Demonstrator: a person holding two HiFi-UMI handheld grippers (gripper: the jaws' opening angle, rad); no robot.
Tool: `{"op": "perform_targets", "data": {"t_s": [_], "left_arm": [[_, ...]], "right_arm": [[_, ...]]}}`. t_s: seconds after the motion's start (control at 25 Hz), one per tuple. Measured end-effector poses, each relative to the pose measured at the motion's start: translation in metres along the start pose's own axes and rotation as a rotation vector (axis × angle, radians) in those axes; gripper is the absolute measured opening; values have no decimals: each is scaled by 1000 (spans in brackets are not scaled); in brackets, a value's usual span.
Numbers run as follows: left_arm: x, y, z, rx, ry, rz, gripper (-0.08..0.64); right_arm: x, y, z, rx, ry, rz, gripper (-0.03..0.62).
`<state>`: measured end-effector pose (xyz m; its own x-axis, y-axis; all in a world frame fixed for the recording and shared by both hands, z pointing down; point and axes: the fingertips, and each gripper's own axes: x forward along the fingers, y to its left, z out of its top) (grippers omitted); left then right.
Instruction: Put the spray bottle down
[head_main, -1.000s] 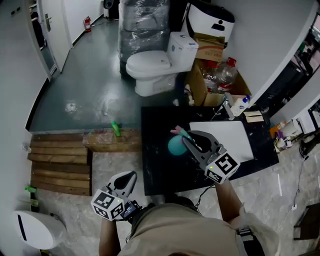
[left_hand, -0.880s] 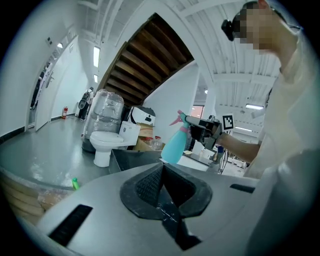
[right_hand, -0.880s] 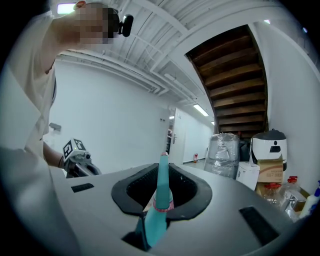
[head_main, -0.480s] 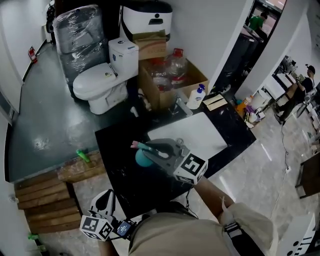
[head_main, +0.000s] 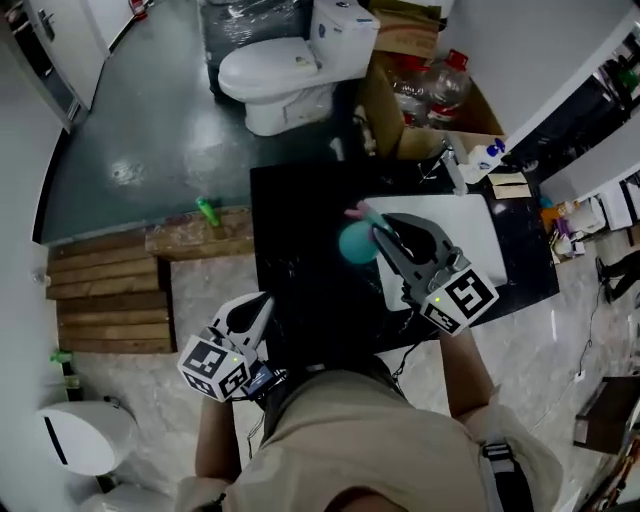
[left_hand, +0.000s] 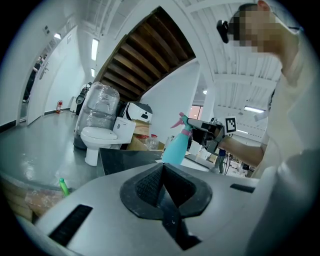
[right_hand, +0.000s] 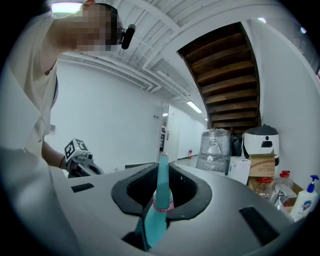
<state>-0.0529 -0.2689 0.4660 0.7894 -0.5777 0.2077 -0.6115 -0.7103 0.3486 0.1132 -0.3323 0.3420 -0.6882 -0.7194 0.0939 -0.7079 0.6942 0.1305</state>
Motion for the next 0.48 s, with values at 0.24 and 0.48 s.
{"op": "perform_targets", "data": {"t_s": [0.24,0.48], "left_arm": [[1,4,-5,-11,15,14,11],[3,6,-4,-14,19,30,11]], "right_arm": [[20,-3,-6,-3,5,32,72],[38,-8,-8,-7,5,66,72]]}}
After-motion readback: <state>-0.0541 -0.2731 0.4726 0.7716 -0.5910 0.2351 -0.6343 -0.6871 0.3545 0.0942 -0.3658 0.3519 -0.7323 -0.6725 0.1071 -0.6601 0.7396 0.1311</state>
